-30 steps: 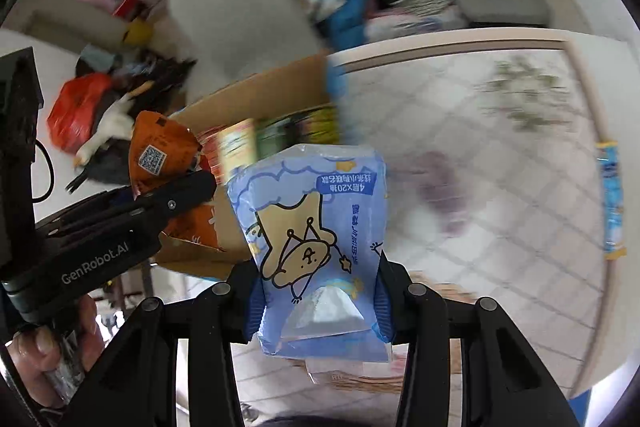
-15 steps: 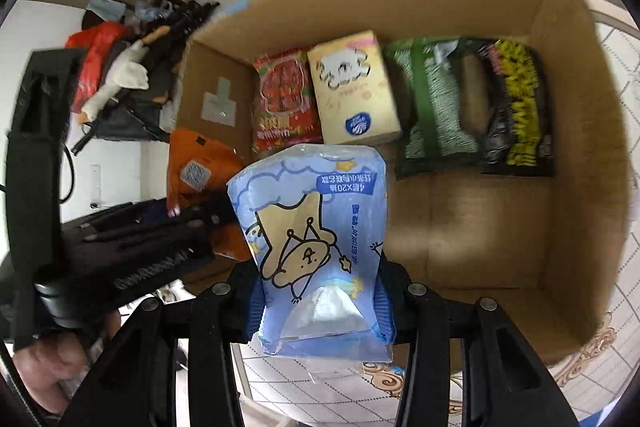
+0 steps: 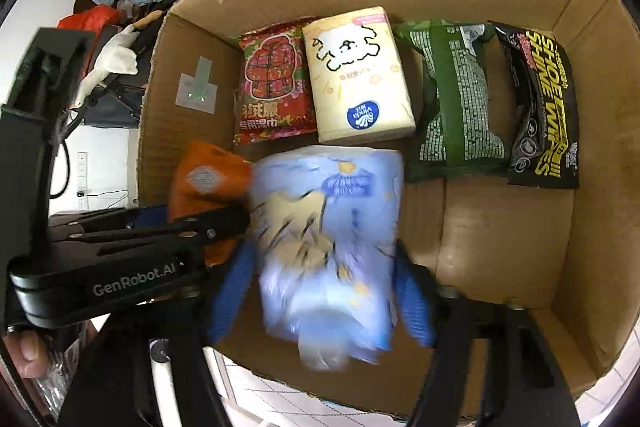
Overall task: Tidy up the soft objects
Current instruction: 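Lower both packs into the box and open both tools, then grasp the lilac cloth with left tool while right tool grasps blue Nestle tube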
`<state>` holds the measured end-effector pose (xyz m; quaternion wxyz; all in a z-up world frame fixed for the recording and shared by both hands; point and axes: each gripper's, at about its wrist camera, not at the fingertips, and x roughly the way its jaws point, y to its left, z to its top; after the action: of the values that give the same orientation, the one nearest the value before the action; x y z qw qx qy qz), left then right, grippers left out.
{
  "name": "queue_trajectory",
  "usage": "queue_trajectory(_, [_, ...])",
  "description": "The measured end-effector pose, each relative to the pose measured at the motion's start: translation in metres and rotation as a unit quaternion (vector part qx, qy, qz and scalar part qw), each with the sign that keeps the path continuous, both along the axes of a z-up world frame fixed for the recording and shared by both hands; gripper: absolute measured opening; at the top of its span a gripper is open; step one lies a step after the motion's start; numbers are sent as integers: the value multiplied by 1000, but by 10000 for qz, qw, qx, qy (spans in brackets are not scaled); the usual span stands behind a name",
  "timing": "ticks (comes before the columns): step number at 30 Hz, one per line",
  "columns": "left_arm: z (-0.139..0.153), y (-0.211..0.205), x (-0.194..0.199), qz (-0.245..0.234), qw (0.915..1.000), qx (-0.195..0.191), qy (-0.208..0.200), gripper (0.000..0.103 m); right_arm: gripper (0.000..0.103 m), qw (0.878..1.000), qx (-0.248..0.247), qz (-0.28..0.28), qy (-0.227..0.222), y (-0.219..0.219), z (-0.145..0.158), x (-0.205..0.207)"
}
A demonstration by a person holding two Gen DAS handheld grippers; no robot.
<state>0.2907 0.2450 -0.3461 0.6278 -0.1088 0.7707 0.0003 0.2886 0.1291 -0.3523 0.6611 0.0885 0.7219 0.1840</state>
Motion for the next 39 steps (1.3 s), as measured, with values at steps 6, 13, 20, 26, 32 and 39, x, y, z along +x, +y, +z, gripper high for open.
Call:
queue_trajectory(6, [22,-1,-7,-42,9997,115,-228,62,80,9998,-138,-16,-137,-12,11,0])
queue_trajectory(13, [66,-17,-35,-74,9965,245,-795,73,81,9981,-483,29,-392,-32,39,-3])
queue_trajectory(20, [101,-33,-59,-115,9863,784,-1448,99,95,9925,-931,131,-785,-55,78,-29])
queue_trajectory(26, [135,-43,-77,-25,9757,885,-2004,101,103,9820,-1364,141,-1298,-77,117,-53])
queue_trajectory(32, [162,-59,-101,-1,9680,983,-2311,102,103,9785,-1234,-43,-1655,-96,157,-75])
queue_trajectory(39, [193,-73,-126,103,9615,969,-2570,101,103,9767,-983,-99,-1903,-117,192,-103])
